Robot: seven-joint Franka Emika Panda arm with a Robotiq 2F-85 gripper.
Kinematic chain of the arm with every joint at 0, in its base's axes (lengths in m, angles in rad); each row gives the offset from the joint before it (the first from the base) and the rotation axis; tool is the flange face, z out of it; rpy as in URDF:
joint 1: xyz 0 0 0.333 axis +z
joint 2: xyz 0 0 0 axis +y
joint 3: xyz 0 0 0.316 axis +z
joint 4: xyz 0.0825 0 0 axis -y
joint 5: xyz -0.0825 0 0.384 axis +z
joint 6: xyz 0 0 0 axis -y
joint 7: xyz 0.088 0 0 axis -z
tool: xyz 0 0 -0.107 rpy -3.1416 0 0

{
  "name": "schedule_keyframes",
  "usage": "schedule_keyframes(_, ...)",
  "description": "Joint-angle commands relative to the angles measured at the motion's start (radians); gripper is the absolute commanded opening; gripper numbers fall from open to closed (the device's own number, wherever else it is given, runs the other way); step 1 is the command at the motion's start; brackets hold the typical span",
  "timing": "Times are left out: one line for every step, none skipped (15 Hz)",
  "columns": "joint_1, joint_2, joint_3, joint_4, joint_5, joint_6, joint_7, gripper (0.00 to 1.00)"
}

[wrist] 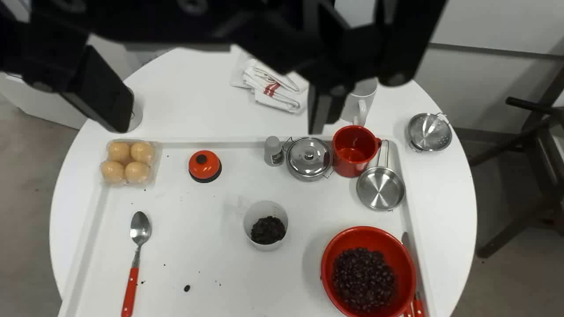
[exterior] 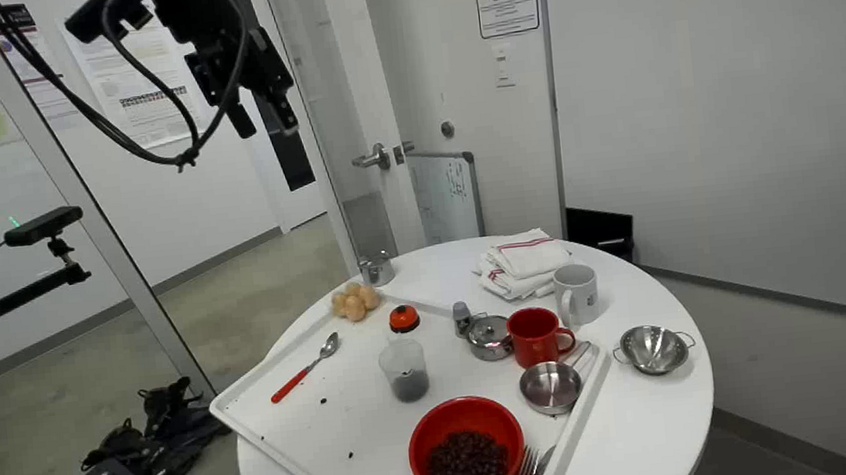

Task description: Pour some things from the jug into the bowl

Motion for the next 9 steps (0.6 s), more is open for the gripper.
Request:
schedule_keyframes(-0.001, 0.001, 0.001, 0.002, 0.001, -0.002, -0.001, 1.0)
schedule_keyframes(-0.001, 0.001, 0.001, 0.002, 0.001, -0.002, -0.001, 1.0)
schedule_keyframes(-0.001, 0.001, 0.001, 0.002, 0.001, -0.002, -0.001, 1.0)
schedule_keyframes(-0.001, 0.001, 0.001, 0.002, 0.001, -0.002, -0.001, 1.0)
schedule_keyframes(-0.007, 0.005, 0.005, 0.002, 0.011, 0.002, 0.038, 1.0)
schedule_keyframes(-0.019, 0.015, 0.018, 0.004, 0.02, 0.011, 0.12, 1.0)
schedule_keyframes(-0.026, 0.04, 0.027, 0.018, 0.027, 0.006, 0.185, 1.0)
schedule_keyframes(-0.029, 0.064, 0.033, 0.028, 0.033, 0.006, 0.236, 1.0)
schedule_keyframes(-0.033, 0.092, 0.04, 0.038, 0.037, 0.016, 0.291, 1.0)
